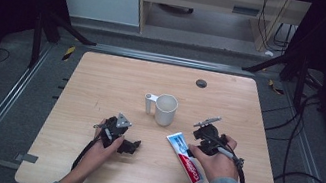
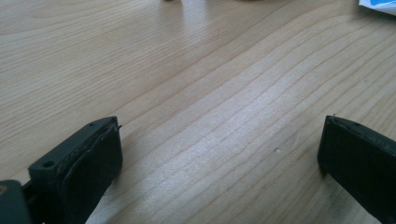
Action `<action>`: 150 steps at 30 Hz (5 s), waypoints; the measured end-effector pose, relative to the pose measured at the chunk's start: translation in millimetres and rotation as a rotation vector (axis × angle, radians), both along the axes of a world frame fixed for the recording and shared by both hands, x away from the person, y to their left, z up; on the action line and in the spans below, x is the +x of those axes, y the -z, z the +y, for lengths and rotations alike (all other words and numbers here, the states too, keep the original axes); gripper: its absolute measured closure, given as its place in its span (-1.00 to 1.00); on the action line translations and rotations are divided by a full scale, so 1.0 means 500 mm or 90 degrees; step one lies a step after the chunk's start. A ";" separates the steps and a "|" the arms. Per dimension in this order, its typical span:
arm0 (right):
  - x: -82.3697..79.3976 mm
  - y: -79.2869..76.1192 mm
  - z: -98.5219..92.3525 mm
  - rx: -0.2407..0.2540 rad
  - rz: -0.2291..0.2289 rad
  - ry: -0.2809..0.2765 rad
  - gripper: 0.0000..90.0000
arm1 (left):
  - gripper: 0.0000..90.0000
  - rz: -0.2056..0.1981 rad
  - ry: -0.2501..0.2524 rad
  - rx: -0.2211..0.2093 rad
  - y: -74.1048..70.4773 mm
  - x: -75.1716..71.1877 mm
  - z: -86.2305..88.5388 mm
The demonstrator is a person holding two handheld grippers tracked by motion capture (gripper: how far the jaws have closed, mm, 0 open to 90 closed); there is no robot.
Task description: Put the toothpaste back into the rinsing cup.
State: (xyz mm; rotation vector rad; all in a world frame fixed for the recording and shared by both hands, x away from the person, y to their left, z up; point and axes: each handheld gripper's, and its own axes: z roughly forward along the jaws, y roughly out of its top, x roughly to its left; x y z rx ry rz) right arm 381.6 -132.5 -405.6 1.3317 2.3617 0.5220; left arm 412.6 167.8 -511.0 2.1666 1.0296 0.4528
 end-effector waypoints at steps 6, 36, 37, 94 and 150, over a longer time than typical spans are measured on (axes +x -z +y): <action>0.013 0.003 0.031 -0.003 0.026 -0.025 -0.43 | -1.00 -0.002 -0.004 -0.001 0.000 0.002 0.001; 0.055 0.079 0.088 -0.019 0.143 -0.032 -0.16 | -1.00 -0.001 -0.001 -0.003 0.000 0.002 0.003; 0.057 0.080 0.087 -0.019 0.149 -0.030 -0.16 | -1.00 -0.001 -0.001 -0.003 0.000 0.002 0.003; 0.096 0.126 0.084 -0.040 0.249 -0.027 0.28 | -1.00 -0.001 -0.001 -0.003 0.001 0.002 0.003; 0.039 -0.028 0.036 0.201 -0.153 0.009 0.61 | -1.00 -0.001 0.004 0.000 0.000 0.003 0.004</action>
